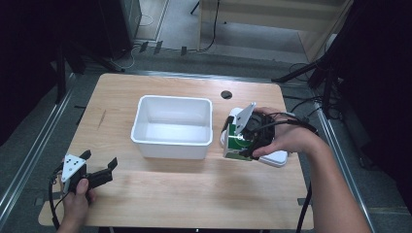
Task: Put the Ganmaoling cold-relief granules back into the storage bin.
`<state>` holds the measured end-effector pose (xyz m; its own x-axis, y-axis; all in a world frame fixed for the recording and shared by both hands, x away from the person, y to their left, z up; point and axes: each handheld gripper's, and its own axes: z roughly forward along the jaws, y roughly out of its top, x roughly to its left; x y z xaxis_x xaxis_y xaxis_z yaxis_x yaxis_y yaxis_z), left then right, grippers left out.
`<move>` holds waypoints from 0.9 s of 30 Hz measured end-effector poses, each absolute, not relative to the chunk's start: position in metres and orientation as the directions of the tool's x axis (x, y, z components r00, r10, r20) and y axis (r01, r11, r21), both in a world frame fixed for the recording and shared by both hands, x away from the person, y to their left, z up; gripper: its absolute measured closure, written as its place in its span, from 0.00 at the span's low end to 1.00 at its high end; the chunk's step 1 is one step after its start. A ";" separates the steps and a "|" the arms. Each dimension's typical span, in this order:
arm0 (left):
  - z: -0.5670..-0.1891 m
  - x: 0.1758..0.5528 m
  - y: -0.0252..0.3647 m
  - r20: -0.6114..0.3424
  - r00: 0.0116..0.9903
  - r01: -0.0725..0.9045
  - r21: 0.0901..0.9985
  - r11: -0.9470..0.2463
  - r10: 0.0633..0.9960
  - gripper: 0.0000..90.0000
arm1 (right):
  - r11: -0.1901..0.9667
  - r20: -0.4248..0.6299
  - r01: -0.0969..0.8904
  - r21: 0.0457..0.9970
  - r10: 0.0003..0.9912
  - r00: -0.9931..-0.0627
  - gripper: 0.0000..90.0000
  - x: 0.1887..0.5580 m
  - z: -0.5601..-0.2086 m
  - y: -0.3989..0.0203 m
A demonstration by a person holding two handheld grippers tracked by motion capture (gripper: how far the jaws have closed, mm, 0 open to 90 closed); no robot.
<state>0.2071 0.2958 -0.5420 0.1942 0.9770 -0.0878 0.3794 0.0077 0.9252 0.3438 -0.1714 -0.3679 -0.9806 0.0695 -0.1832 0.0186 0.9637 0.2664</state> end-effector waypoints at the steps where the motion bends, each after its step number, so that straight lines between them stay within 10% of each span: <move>1: -0.542 0.207 0.296 -0.088 0.194 0.379 0.925 0.008 0.977 0.05 | 0.964 -0.185 0.020 0.264 0.071 -0.980 0.19 0.345 -0.366 -0.171; 27: -0.542 0.207 0.296 -0.089 0.195 0.378 0.926 0.009 0.977 0.05 | 0.961 -0.188 0.029 0.273 0.083 -0.979 0.19 0.372 -0.335 -0.149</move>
